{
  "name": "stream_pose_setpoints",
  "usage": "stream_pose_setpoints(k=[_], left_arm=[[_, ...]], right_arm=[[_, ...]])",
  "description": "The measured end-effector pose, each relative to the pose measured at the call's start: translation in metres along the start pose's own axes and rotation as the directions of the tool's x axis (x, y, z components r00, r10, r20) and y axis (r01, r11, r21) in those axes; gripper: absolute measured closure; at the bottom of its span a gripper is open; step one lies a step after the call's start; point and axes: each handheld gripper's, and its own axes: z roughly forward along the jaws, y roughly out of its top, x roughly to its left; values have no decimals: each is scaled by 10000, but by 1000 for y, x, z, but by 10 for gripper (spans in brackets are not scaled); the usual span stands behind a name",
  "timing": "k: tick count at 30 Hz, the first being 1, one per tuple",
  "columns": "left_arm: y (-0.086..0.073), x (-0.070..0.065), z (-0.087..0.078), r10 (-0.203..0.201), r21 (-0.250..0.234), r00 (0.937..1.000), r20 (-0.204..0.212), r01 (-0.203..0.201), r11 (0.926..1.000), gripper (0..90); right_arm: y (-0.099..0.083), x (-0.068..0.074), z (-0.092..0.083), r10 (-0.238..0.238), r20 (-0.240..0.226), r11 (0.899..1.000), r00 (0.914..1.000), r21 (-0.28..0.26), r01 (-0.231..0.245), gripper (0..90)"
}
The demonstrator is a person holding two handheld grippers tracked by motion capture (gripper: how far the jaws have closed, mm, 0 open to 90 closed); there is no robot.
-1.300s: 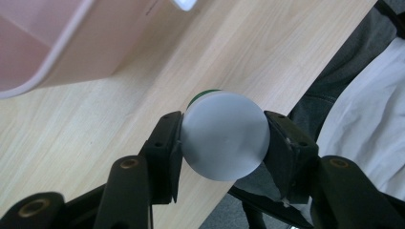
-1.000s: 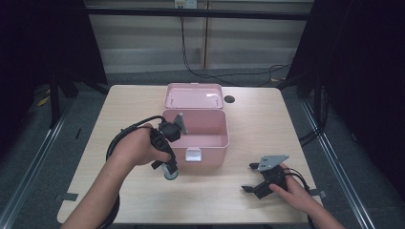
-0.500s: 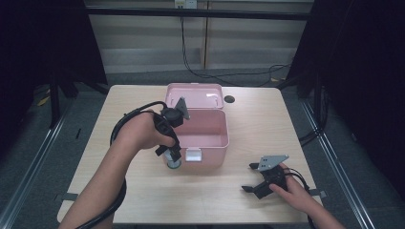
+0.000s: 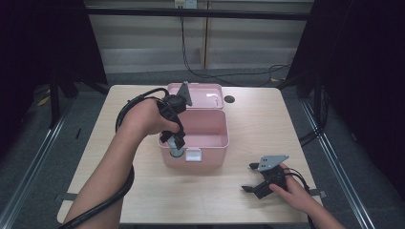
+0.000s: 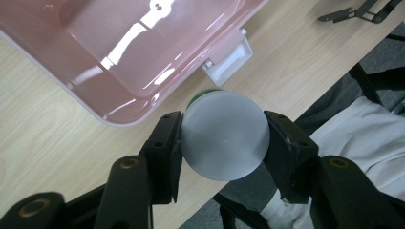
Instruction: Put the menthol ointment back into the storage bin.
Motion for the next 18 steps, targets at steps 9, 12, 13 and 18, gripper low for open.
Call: stream_pose_setpoints(k=[9,12,13,18], left_arm=[[21,10,-4,-607,-175,9979,-227,603,9980,505],[24,12,-3,-632,-165,9974,-344,626,9979,505],[26,14,-3,-696,-169,9970,-325,691,9975,505],[35,22,0,-937,-226,9947,-429,928,9954,505]], right_arm=[[0,0,0,5,0,10000,10000,1,-5,89],[0,0,0,4,-3,10000,10000,0,-4,89],[0,0,0,20,-4,10000,10000,4,-20,89],[0,0,0,5,-2,10000,10000,-1,-5,89]])
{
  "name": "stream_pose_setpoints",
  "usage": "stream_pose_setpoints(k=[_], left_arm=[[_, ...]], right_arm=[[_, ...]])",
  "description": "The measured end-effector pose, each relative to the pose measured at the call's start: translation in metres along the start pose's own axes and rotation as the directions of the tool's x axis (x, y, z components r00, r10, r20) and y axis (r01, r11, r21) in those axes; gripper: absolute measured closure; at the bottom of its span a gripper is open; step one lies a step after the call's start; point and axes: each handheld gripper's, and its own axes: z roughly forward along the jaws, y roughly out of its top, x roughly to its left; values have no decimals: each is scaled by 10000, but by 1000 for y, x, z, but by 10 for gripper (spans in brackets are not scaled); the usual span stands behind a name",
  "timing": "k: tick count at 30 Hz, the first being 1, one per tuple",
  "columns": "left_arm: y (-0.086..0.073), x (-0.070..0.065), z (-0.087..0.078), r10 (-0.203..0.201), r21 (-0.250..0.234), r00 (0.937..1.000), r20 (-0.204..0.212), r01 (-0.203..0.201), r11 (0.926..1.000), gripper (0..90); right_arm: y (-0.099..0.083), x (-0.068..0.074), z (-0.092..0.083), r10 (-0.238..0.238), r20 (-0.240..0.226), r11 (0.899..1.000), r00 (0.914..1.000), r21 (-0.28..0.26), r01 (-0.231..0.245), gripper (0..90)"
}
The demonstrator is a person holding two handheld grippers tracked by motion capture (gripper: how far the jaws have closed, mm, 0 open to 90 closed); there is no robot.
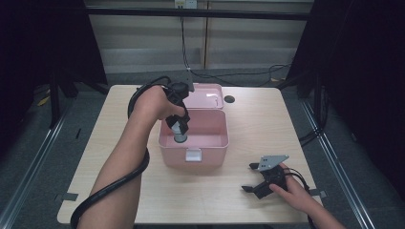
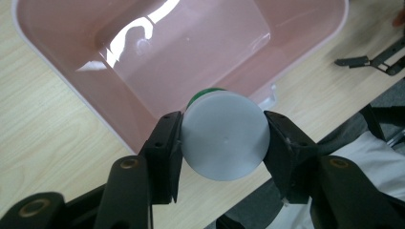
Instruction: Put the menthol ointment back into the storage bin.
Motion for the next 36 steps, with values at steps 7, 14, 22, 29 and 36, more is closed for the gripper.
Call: stream_pose_setpoints(k=[7,14,22,29,36], left_arm=[[8,7,5,-279,-46,9996,-21,279,9996,505],[17,15,16,-472,-140,9988,-152,470,9988,505],[23,20,30,-568,-169,9974,-439,562,9983,505],[28,26,42,-648,-234,9964,-556,636,9977,504],[31,32,50,-965,-352,9930,-682,943,9949,504]], right_arm=[[0,0,0,9,0,10000,10000,0,-9,89],[0,0,0,10,-4,10000,10000,-1,-10,89],[0,0,0,5,-4,10000,10000,1,-5,89],[0,0,0,-13,-4,10000,10000,9,13,89],[0,0,0,-1,19,10000,10000,15,1,89]])
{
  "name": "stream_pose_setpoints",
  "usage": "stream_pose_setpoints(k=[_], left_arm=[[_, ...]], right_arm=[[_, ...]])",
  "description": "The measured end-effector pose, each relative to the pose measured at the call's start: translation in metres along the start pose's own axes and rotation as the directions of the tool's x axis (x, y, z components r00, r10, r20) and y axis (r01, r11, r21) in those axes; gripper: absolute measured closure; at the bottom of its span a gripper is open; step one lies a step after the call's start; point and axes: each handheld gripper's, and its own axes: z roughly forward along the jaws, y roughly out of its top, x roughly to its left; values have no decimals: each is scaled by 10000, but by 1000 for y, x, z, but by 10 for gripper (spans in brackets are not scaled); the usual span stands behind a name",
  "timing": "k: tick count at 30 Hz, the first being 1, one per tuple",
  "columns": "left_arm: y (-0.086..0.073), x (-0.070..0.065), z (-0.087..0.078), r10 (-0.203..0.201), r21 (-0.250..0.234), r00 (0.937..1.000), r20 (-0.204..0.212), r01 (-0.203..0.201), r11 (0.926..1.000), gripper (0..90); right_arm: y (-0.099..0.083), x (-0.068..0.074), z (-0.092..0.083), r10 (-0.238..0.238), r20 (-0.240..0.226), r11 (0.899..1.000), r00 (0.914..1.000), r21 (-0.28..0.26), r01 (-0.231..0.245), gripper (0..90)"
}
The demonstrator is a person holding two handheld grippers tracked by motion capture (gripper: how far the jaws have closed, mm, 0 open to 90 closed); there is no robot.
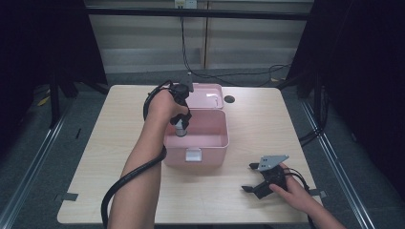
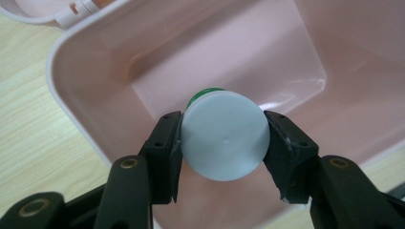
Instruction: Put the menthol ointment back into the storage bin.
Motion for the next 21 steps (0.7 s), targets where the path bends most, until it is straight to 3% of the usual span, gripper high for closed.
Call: stream_pose_setpoints(k=[10,21], left_arm=[[7,4,18,-303,36,9995,10,303,9995,504],[13,10,38,-985,-169,9951,19,985,9950,504]], right_arm=[[0,0,0,-53,19,10000,10000,-19,53,89],[0,0,0,-31,12,10000,10000,-29,31,89]])
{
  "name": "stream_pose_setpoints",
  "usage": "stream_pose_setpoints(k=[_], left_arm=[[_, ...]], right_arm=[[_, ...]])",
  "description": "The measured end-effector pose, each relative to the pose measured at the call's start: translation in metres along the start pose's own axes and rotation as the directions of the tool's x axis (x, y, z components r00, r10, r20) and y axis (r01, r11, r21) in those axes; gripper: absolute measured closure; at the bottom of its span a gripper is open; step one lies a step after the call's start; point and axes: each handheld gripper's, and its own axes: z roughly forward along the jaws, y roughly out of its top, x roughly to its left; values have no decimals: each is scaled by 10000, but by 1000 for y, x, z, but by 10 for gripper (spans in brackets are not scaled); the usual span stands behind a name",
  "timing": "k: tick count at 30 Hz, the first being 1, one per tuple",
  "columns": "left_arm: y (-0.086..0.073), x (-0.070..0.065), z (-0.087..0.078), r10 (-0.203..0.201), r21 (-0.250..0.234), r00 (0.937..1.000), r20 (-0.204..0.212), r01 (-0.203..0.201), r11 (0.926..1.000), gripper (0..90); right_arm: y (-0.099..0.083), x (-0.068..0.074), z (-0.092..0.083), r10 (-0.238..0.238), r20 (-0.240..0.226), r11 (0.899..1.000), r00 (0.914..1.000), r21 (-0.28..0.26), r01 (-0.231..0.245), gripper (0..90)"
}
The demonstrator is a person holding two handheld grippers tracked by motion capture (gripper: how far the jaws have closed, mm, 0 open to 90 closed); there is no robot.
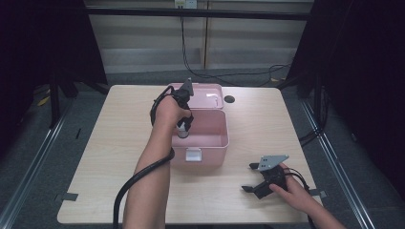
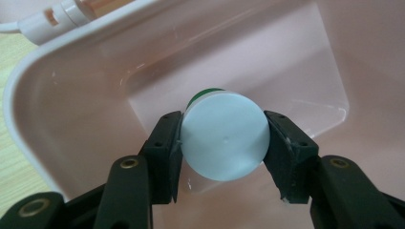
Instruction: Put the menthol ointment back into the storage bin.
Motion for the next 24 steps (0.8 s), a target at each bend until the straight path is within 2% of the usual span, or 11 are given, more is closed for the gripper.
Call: stream_pose_setpoints(k=[5,10,12,15,21,24], left_arm=[[3,2,4,-414,-208,9990,-168,411,9989,504],[4,4,9,-501,-88,9986,-154,500,9987,503],[5,4,12,-848,-283,9962,-177,843,9960,503],[5,5,15,-1107,-349,9937,-194,1100,9933,503],[6,7,24,-1265,-249,9919,-131,1262,9917,503],[5,8,30,-1470,-250,9889,-215,1465,9889,503]], right_arm=[[0,0,0,1,-2,10000,10000,-2,-1,89],[0,0,0,2,-22,10000,10000,-13,-2,89],[0,0,0,-14,-20,10000,10000,-15,14,89],[0,0,0,-13,-20,10000,10000,-13,13,89],[0,0,0,7,-21,10000,10000,-10,-7,89],[0,0,0,9,-30,10000,10000,-11,-9,89]])
